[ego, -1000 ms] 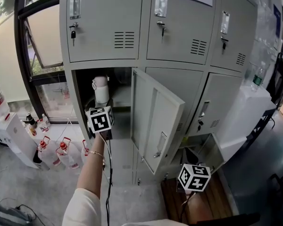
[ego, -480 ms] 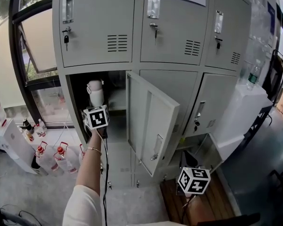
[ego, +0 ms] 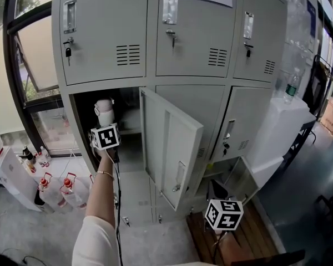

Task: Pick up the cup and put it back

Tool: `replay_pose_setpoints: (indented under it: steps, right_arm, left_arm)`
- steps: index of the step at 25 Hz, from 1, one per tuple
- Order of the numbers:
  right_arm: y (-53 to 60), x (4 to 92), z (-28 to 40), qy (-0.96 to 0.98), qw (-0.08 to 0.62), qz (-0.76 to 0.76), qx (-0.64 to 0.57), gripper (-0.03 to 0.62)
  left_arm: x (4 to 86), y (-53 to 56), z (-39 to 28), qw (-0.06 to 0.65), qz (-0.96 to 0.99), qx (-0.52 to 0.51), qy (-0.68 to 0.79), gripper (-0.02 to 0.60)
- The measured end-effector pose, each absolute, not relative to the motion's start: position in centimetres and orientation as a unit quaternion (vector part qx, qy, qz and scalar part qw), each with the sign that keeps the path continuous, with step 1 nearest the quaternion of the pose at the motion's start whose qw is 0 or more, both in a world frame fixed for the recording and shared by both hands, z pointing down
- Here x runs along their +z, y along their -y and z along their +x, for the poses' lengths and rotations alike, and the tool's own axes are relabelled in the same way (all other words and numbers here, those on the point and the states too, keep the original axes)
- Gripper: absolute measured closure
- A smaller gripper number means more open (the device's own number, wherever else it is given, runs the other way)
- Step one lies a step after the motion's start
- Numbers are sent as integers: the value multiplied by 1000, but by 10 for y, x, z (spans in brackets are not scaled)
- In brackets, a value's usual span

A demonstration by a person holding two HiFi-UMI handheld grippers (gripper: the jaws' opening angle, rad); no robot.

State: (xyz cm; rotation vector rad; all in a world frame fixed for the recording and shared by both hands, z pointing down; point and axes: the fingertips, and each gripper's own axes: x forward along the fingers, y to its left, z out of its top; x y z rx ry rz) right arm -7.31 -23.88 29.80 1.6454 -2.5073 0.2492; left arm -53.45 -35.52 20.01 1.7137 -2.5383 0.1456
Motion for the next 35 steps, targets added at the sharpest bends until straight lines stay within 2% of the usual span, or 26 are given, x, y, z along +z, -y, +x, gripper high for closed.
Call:
replay_pose_setpoints:
  steps: [9, 19, 24, 35]
  right_arm:
    - [238, 301, -73, 831, 73, 545, 82, 602]
    - [237, 309, -63, 825, 81, 552, 88, 602]
    - [238, 311, -62, 825, 85, 552, 87, 602]
    - [235, 317, -56, 822, 85, 555, 98, 602]
  left_arm:
    - [201, 366, -536, 30, 550, 85, 830, 227]
    - [196, 376, -538, 31, 543, 84, 835, 227]
    - [185, 373, -542, 4, 521, 79, 850, 229]
    - [184, 373, -542, 24, 534, 52, 844, 235]
